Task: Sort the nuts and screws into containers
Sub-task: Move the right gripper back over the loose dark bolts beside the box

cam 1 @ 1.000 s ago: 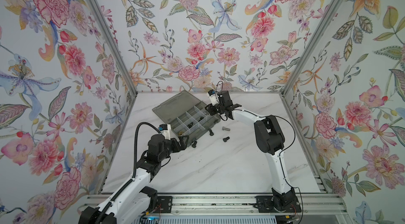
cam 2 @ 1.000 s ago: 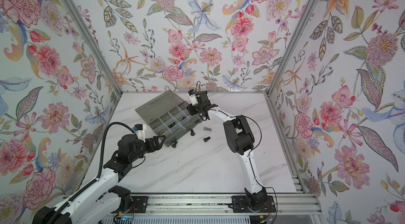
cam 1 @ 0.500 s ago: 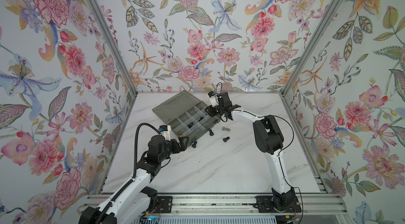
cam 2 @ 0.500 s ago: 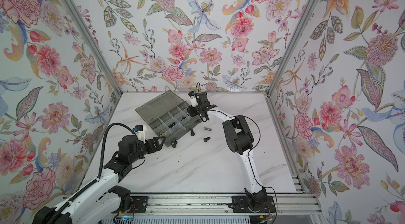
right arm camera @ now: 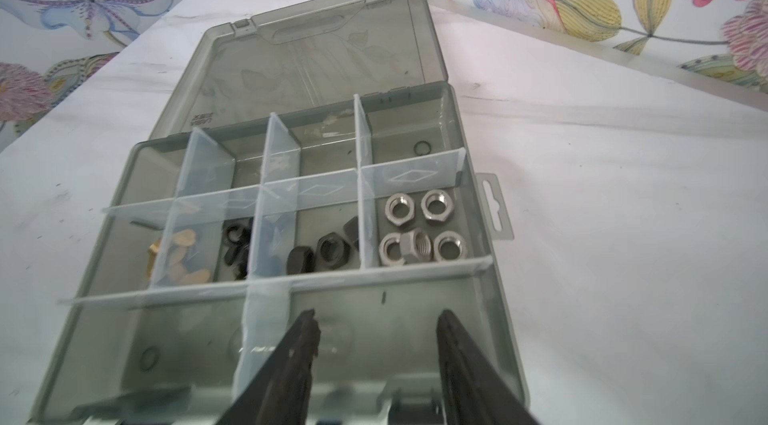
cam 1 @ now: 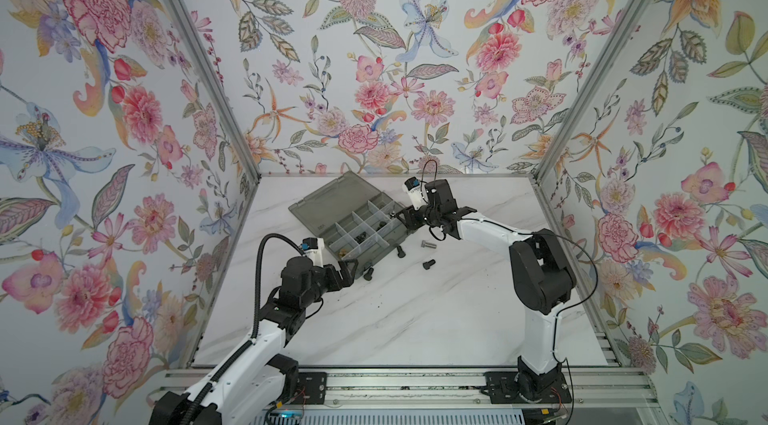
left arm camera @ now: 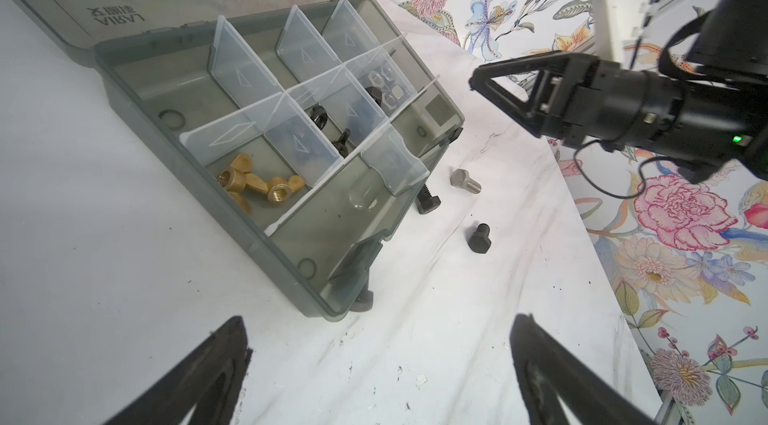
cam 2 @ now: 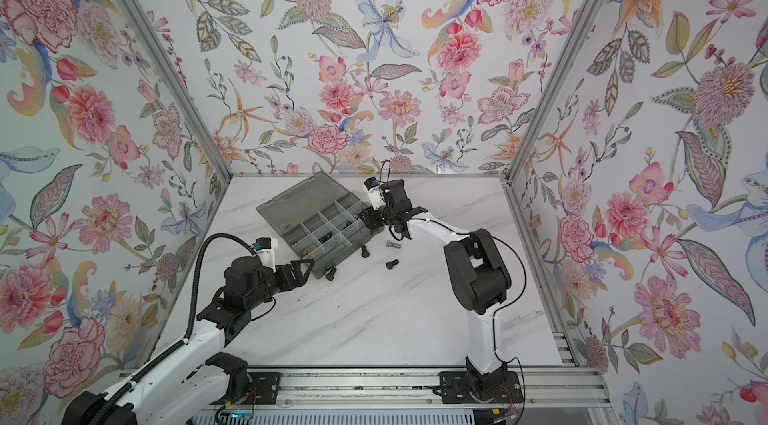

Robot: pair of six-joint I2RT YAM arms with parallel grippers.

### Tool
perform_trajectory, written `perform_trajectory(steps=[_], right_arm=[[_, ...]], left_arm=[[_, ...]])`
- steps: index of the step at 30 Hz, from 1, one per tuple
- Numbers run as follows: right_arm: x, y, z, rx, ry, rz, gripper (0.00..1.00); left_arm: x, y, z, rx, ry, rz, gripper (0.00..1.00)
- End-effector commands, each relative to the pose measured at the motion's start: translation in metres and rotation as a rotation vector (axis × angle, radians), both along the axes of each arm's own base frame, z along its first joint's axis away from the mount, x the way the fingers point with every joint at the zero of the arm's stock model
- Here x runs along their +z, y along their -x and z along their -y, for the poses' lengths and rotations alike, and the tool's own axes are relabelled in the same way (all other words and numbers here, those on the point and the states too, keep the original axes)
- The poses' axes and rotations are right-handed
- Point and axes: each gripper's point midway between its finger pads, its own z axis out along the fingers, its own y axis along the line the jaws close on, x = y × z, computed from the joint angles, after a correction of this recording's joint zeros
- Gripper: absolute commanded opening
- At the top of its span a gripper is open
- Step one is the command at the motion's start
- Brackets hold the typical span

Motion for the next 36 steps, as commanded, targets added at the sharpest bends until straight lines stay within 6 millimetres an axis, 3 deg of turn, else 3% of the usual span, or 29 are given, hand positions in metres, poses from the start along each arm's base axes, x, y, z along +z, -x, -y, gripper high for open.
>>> perform_trajectory(steps=[1,6,10,18,23,29,36], right_arm=[[0.016,0.025,0.005,0.021,-0.054,0.026,0.51],[0.008,0.063,0.031,-0.039,-0.078,-0.013,0.51],[-0.01,0.092,0.046,-0.053,-0.054,-0.033,0.52],[-0.052,0.137,0.051,-0.035,-0.066,-0.044,0.52],[-0.065,0.141,0.065,-0.152,-0.079,-0.045,0.53],[-0.082,0.148,0.077,-0.259,0.029,-0.033,0.54],[-0.092,0.142,0.085,-0.332,0.051,-0.056,0.55]], left_arm=[[-0.004,0.0,-0.002,0.006,-0.004,-0.01,0.99],[-0.005,-0.002,-0.001,0.003,0.0,-0.013,0.99],[-0.008,-0.004,0.001,-0.006,0.001,-0.023,0.99],[-0.009,-0.004,0.001,-0.003,0.001,-0.027,0.99],[-0.012,-0.001,-0.001,0.001,-0.005,-0.036,0.99],[-0.01,-0.001,-0.002,0.003,-0.011,-0.034,0.99],[-0.013,-0.003,0.0,-0.001,-0.01,-0.042,0.99]])
